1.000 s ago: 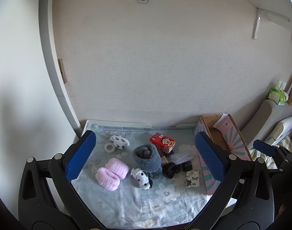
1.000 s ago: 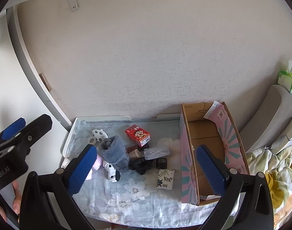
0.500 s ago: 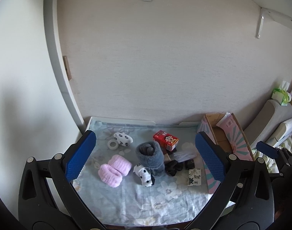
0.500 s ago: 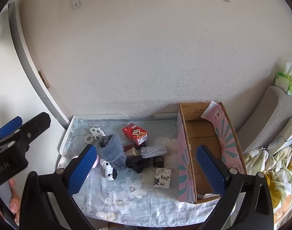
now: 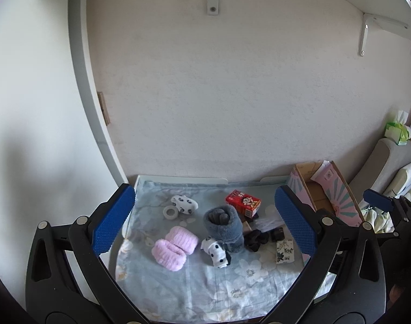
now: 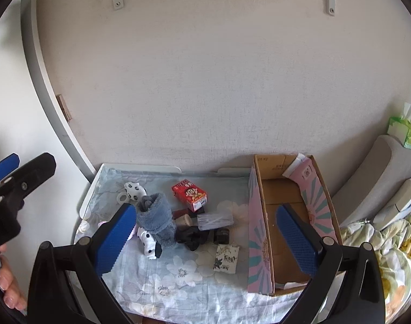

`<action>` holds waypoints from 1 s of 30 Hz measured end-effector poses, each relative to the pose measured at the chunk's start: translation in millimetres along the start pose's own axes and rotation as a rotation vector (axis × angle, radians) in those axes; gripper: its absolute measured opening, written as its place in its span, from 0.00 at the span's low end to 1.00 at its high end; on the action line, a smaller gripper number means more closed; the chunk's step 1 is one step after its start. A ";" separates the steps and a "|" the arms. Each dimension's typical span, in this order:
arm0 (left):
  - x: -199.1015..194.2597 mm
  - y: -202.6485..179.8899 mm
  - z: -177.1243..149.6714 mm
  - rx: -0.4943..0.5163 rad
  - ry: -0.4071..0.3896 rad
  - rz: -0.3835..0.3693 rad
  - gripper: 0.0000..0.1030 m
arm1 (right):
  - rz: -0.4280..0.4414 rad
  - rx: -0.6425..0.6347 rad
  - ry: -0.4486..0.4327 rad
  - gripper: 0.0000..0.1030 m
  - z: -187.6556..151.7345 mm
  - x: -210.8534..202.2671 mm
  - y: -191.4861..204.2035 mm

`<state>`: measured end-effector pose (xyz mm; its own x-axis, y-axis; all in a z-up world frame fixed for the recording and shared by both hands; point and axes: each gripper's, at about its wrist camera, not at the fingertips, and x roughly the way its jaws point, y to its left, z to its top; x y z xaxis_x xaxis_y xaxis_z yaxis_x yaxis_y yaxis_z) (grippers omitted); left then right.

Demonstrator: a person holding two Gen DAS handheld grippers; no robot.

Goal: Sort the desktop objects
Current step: 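Move both tools toward the slippers on the tray, then grasp the pink slippers with the left tool while the right tool grasps the grey slipper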

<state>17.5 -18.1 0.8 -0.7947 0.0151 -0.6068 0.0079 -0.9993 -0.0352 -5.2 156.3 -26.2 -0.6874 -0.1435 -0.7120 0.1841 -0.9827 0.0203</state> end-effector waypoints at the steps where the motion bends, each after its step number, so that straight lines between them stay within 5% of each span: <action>1: 0.0 2.4 0.3 0.002 0.000 0.006 1.00 | 0.000 -0.003 0.001 1.00 0.5 0.4 0.2; 5: 0.6 11.4 0.7 0.000 0.006 0.050 1.00 | -0.004 0.017 0.042 1.00 1.0 6.0 -3.0; 9: -0.1 26.7 2.2 -0.039 0.016 0.013 1.00 | 0.010 0.020 0.019 1.00 1.1 3.2 -9.8; 17: 4.2 64.1 -0.3 -0.079 0.015 0.068 1.00 | 0.016 -0.019 -0.019 1.00 12.6 1.7 -24.1; 30: 75.1 81.8 -88.1 -0.052 0.188 0.071 1.00 | 0.171 -0.144 0.096 1.00 -19.3 62.9 12.7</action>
<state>11.9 -95.9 -117.7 -0.6638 -0.0450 -0.7466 0.0955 -0.9951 -0.0249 -32.5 137.1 -84.3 -0.5691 -0.2881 -0.7701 0.3953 -0.9171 0.0509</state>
